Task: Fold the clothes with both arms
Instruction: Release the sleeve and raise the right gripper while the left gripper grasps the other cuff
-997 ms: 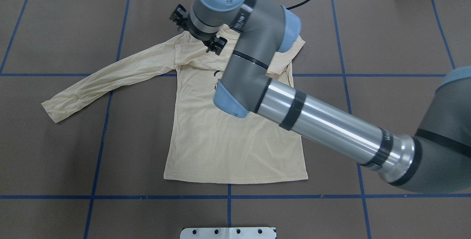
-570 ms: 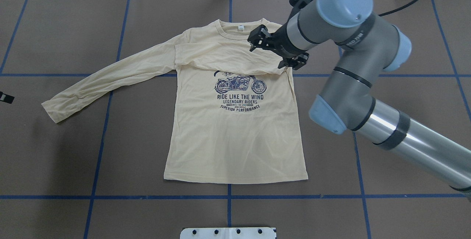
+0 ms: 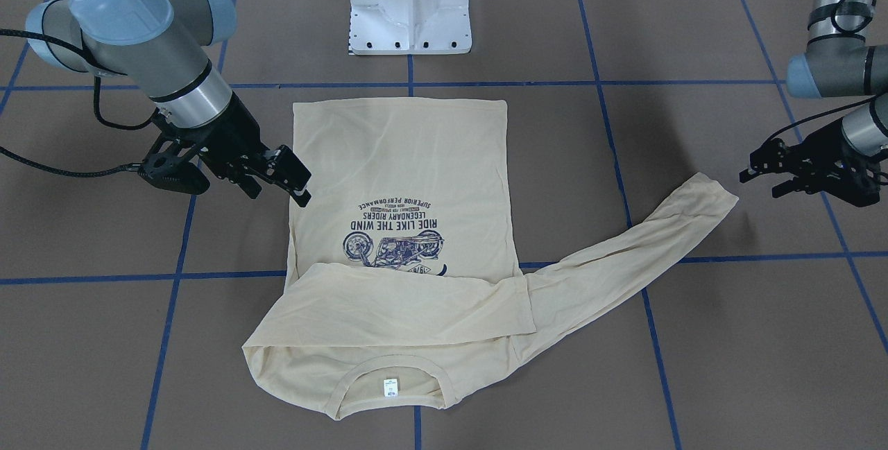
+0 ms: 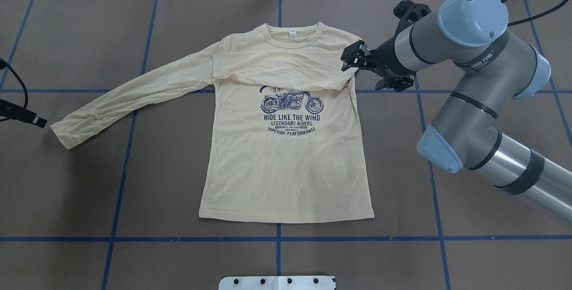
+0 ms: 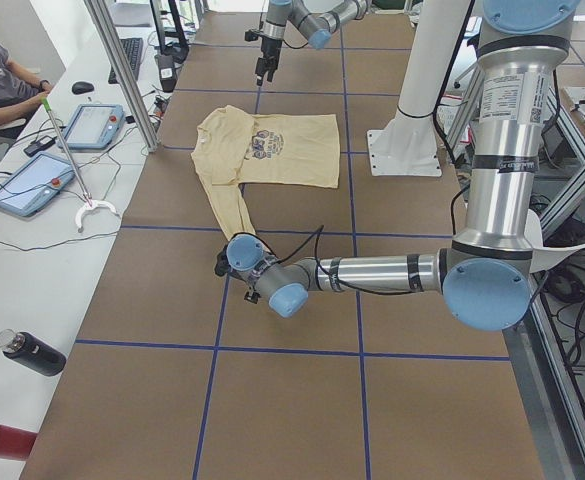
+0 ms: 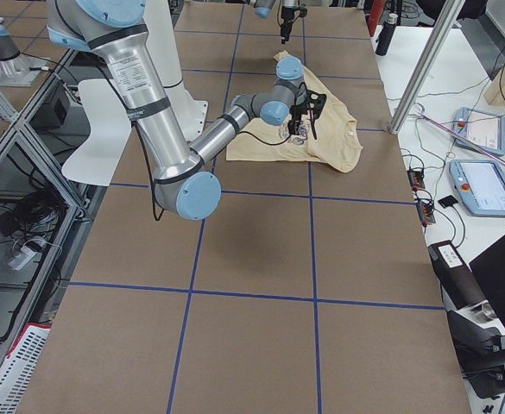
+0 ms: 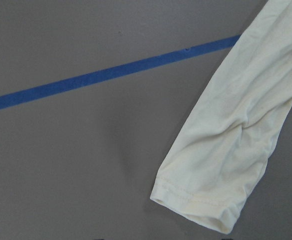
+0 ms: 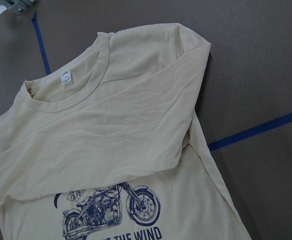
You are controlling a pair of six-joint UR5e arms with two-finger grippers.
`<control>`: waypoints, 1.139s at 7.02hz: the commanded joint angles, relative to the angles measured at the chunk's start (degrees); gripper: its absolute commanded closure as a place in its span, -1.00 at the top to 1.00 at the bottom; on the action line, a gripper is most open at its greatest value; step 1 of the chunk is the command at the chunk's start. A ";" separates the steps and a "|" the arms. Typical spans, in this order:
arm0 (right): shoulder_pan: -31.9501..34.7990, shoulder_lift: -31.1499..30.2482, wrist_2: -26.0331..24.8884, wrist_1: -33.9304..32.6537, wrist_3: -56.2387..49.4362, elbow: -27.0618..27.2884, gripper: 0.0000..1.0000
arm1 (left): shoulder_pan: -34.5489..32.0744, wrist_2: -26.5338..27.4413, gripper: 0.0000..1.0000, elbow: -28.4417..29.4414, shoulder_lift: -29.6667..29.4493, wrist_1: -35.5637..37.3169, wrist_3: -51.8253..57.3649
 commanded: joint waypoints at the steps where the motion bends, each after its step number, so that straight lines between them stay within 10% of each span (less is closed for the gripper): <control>1: -0.18 -0.28 -1.08 0.01 -0.03 -0.43 0.98 | 1.01 0.00 0.31 1.52 -1.23 -0.08 -0.03; 8: -1.50 -0.72 -2.75 0.10 0.14 -0.43 0.98 | 2.95 0.00 0.00 3.63 -2.55 0.01 0.32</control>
